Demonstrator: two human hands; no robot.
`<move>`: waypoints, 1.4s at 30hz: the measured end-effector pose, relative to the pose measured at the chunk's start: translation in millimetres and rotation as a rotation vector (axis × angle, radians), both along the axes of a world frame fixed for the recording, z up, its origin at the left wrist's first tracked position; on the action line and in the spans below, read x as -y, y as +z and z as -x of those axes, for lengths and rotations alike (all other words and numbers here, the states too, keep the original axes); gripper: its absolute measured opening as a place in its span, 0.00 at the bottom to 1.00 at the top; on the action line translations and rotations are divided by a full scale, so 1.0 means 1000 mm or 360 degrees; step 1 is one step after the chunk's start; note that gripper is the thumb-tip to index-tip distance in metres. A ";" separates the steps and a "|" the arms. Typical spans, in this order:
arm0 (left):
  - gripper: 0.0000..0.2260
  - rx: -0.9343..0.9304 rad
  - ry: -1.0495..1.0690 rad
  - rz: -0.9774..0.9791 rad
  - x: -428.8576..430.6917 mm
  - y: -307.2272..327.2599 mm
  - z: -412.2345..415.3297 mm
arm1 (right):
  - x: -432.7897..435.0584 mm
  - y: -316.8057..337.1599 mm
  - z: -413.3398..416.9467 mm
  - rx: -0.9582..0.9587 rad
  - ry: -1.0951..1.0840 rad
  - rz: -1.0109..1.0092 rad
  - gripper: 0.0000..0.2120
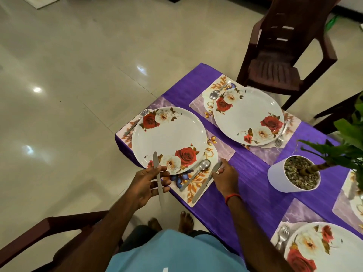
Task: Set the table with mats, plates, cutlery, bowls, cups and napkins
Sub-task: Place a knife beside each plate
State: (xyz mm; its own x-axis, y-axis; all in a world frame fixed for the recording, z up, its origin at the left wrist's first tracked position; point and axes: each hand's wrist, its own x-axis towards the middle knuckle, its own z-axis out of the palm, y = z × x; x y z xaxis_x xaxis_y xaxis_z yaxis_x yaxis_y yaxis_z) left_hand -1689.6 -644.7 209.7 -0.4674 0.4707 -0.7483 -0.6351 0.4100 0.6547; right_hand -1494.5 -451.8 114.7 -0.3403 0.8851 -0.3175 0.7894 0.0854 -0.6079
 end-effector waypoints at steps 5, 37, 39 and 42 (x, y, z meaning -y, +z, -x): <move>0.12 -0.0007 -0.0018 -0.0027 -0.009 0.007 0.012 | 0.000 0.008 0.002 -0.0069 -0.0094 0.0032 0.27; 0.11 0.0051 -0.0218 -0.0441 0.024 0.029 0.220 | 0.093 0.127 0.336 -0.0896 0.0120 0.0709 0.06; 0.12 0.0040 -0.0229 -0.0444 0.021 0.029 0.230 | 0.093 0.132 0.348 -0.0924 0.0091 0.0670 0.05; 0.11 0.0028 -0.0241 -0.0448 0.012 0.028 0.242 | 0.085 0.131 0.358 -0.0934 0.0049 0.0648 0.04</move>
State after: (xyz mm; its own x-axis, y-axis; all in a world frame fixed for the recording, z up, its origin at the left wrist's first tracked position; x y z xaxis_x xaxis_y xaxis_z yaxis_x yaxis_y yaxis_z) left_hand -1931.9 -656.4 237.9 -0.3645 0.7235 -0.5862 -0.5927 0.3053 0.7454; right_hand -1852.1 -536.8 245.8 -0.5791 0.7225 -0.3776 0.3232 -0.2217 -0.9200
